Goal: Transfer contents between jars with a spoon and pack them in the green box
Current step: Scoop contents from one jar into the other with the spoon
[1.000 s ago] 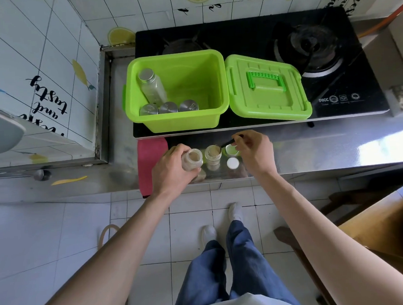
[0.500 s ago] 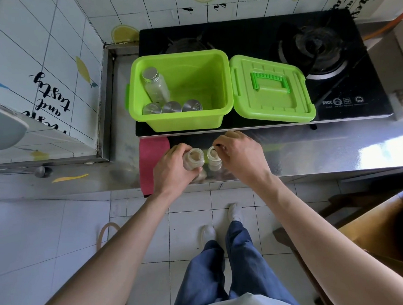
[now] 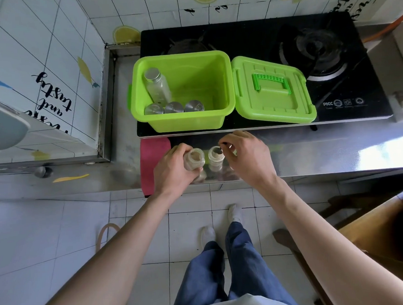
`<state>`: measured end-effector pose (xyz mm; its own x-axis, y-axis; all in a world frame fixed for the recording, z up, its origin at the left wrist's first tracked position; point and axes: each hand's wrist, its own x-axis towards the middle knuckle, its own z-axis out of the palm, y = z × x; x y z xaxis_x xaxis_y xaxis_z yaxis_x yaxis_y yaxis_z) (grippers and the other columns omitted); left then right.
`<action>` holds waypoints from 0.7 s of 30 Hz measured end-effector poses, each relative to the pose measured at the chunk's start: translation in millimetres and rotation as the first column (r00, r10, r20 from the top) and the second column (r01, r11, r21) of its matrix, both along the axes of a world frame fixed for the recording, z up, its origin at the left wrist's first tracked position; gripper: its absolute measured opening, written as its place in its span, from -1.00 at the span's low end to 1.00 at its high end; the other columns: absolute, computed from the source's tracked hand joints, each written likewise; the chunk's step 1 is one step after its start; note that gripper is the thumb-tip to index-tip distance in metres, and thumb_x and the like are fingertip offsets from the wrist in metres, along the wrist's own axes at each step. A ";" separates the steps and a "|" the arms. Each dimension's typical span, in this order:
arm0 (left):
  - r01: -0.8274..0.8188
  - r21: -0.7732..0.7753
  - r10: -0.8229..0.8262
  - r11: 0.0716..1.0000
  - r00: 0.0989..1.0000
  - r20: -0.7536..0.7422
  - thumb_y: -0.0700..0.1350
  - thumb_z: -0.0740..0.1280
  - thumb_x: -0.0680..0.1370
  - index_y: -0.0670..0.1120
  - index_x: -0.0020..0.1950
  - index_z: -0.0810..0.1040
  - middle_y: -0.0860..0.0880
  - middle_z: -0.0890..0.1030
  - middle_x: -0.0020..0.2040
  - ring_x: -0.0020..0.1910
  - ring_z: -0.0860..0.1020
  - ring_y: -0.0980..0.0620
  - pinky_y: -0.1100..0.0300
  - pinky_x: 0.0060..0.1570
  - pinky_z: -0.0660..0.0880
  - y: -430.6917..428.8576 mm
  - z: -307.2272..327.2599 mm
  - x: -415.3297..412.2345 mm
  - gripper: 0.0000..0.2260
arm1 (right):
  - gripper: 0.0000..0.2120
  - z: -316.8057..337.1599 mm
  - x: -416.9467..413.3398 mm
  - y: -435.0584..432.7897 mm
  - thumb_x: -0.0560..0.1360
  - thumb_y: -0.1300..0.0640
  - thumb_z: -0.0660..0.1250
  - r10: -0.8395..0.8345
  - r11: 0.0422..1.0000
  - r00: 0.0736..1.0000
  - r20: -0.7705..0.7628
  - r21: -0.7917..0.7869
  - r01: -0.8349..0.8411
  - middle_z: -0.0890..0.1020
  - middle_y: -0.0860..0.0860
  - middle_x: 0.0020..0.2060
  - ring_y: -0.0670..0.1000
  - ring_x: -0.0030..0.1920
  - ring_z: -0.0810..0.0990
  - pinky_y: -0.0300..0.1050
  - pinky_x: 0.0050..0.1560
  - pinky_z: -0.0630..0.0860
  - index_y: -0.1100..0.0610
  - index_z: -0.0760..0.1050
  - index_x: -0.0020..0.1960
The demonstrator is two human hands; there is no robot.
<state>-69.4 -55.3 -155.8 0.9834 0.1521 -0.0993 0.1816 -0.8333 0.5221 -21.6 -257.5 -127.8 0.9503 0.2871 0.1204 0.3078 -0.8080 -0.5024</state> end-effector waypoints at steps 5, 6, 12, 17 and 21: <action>0.002 -0.003 -0.002 1.000 1.000 0.000 0.11 0.61 0.38 0.13 0.12 0.53 0.18 0.62 0.03 -0.05 0.58 0.09 0.08 -0.16 0.56 1.1 0.9 -1.5 -0.60 | -0.91 5.6 -3.6 -1.6 0.58 0.04 0.35 -0.056 0.997 0.998 -0.010 0.054 0.057 0.66 -0.11 -0.13 -0.02 -0.14 0.62 -0.04 -0.27 0.58 -0.01 0.64 -0.02; 0.004 -0.003 -0.004 1.000 1.000 -0.001 0.11 0.61 0.38 0.13 0.12 0.53 0.18 0.62 0.03 -0.05 0.58 0.09 0.09 -0.16 0.55 1.4 1.2 -1.9 -0.60 | -0.90 7.2 -4.2 -2.3 0.58 0.05 0.34 -0.069 0.994 0.998 -0.013 0.084 0.069 0.66 -0.11 -0.13 -0.02 -0.15 0.63 -0.03 -0.27 0.59 -0.01 0.64 -0.02; 0.002 -0.007 -0.001 1.000 1.000 0.001 0.10 0.61 0.39 0.10 0.14 0.54 0.19 0.61 0.02 -0.06 0.56 0.10 0.14 -0.19 0.49 2.8 6.4 -1.0 -0.59 | -0.88 23.6 -7.2 -5.9 0.59 0.09 0.35 -0.243 0.864 0.958 -0.149 0.416 0.284 0.72 -0.10 -0.19 -0.11 -0.19 0.68 0.03 -0.11 0.63 0.06 0.67 0.00; 0.004 -0.013 -0.004 1.000 1.000 0.019 0.12 0.60 0.40 0.10 0.15 0.53 0.24 0.54 -0.02 -0.05 0.53 0.13 0.16 -0.21 0.39 4.2 11.2 1.3 -0.59 | -0.87 42.0 -9.4 -3.6 0.60 0.15 0.36 -0.260 0.671 0.904 -0.340 0.609 0.422 0.74 -0.03 -0.24 -0.06 -0.16 0.74 0.12 0.01 0.67 0.09 0.69 -0.04; 0.006 -0.016 -0.006 1.000 1.000 0.031 0.13 0.58 0.42 0.11 0.15 0.53 0.25 0.55 -0.01 -0.04 0.54 0.13 0.15 -0.21 0.45 4.7 14.6 1.9 -0.61 | -0.87 51.6 -10.0 3.8 0.61 0.16 0.36 -0.195 0.710 0.927 -0.319 0.606 0.358 0.75 -0.03 -0.23 -0.08 -0.19 0.73 -0.01 -0.04 0.68 0.15 0.69 0.01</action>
